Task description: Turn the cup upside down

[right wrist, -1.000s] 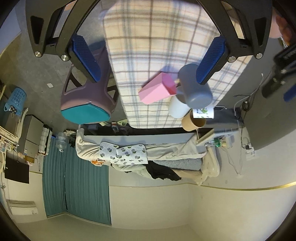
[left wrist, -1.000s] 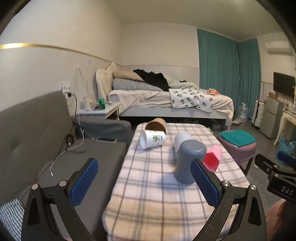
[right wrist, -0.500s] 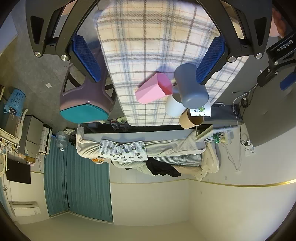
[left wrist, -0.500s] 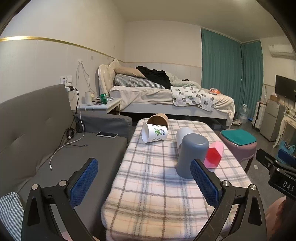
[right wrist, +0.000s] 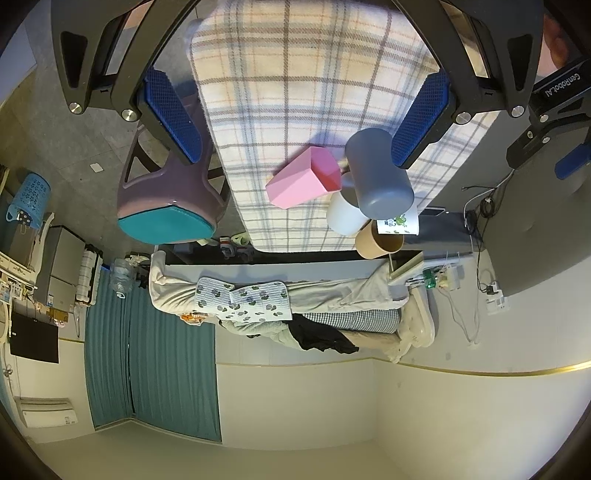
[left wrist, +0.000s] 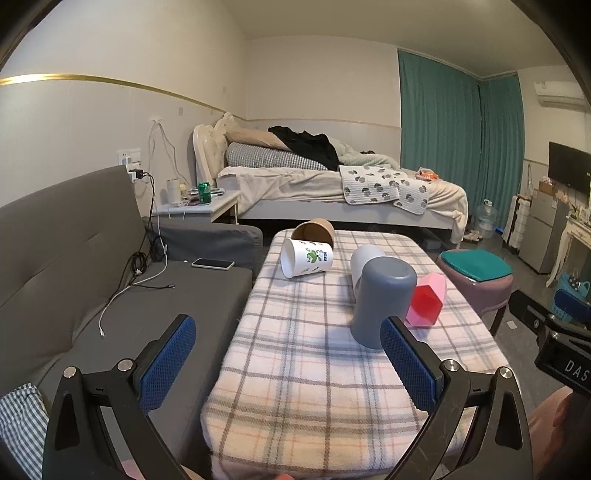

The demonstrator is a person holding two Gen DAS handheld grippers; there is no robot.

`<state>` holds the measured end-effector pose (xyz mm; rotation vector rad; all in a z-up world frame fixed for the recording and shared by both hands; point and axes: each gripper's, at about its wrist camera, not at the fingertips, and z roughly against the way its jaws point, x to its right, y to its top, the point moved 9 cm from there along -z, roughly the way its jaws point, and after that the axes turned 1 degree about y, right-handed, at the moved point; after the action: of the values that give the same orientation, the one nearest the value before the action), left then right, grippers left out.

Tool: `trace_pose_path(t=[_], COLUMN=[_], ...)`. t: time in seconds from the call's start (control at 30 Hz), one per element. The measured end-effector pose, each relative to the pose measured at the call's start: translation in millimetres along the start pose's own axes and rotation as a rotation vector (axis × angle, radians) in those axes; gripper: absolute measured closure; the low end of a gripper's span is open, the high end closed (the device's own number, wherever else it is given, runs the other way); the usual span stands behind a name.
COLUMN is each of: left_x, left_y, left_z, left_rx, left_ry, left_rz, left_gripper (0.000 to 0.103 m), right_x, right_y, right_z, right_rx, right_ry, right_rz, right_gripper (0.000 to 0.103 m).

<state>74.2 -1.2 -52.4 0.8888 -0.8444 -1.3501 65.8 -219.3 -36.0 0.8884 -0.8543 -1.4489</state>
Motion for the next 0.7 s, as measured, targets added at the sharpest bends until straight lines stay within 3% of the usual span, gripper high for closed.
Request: trace_pose_path(t=[0.7], left_x=[-0.4], left_y=[-3.1], left_z=[-3.6], left_rx=[-0.011], left_ry=[-0.001], left_rz=[0.003], left_gripper=[0.0], right_x=[-0.3], right_y=[-3.3], right_z=[-3.0], right_rx=[-0.018], right_ry=[0.006], right_rz=[0.005], right_gripper=[0.0])
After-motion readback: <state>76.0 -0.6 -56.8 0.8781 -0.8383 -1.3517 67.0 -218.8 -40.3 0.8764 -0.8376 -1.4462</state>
